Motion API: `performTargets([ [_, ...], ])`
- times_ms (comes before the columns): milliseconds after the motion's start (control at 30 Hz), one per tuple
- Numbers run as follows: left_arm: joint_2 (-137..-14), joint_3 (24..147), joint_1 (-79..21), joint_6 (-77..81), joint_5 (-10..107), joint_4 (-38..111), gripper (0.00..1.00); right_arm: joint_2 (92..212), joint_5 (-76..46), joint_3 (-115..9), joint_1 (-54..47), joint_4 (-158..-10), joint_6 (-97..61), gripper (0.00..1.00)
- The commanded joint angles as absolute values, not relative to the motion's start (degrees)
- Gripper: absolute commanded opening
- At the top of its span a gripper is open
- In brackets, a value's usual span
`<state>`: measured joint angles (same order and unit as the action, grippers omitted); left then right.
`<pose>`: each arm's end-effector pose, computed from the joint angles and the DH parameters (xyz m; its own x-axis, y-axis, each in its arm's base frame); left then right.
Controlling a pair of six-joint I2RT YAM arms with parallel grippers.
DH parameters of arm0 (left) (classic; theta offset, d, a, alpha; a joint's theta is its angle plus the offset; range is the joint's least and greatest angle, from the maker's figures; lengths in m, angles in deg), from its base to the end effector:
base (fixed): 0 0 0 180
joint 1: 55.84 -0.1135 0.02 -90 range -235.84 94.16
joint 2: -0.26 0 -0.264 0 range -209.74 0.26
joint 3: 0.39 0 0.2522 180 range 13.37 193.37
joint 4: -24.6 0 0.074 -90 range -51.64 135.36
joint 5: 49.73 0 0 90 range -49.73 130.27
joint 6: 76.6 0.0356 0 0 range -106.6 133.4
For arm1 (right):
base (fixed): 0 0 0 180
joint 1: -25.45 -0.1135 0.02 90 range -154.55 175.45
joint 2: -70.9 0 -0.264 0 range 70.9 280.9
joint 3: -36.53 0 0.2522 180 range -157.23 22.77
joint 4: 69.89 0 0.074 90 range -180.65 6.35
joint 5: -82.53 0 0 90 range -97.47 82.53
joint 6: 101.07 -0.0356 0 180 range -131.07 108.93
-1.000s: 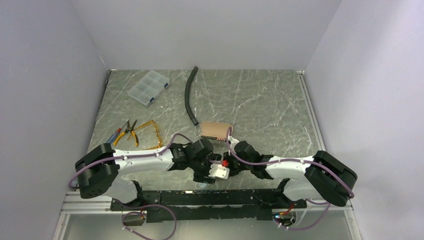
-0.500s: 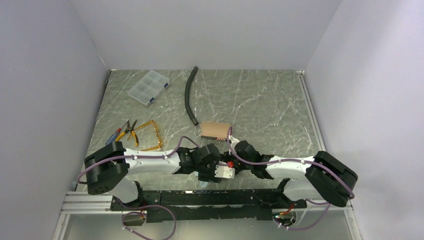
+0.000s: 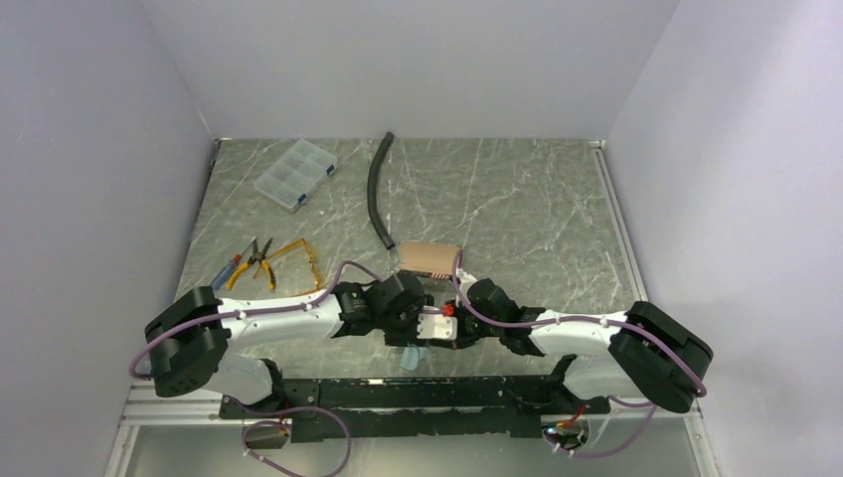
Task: Organize the sunglasses
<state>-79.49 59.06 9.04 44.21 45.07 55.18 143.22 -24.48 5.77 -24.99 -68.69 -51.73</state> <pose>0.1156 -0.2535 0.2009 0.1907 0.7955 -0.5752 0.9629 -0.0375 0.2674 0.1263 0.1692 0.1278 -0.8857 -0.0939 -0.4546 -0.3982 0.6569 0.6402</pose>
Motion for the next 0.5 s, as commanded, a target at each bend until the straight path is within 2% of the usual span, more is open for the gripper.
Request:
performTargets([
  [0, -81.76, 61.95, 8.2, 44.06, 50.13, 59.82, 0.57, 141.96, -24.12, 4.97, -24.77, -67.99, -51.39, 0.0],
  [233, -82.04, 64.73, 5.44, 43.24, 55.91, 64.68, 0.43, 141.31, -23.66, 4.88, -24.81, -68.96, -51.15, 0.0],
  [367, -82.38, 64.82, 4.69, 43.64, 55.53, 65.6, 0.29, 141.6, -23.63, 4.38, -24.8, -69.3, -50.63, 0.0],
  [467, -83.09, 64.89, 4.55, 44.02, 56.03, 66.39, 0.29, 141.99, -23.79, 4.13, -24.75, -69.45, -50.38, 0.0],
])
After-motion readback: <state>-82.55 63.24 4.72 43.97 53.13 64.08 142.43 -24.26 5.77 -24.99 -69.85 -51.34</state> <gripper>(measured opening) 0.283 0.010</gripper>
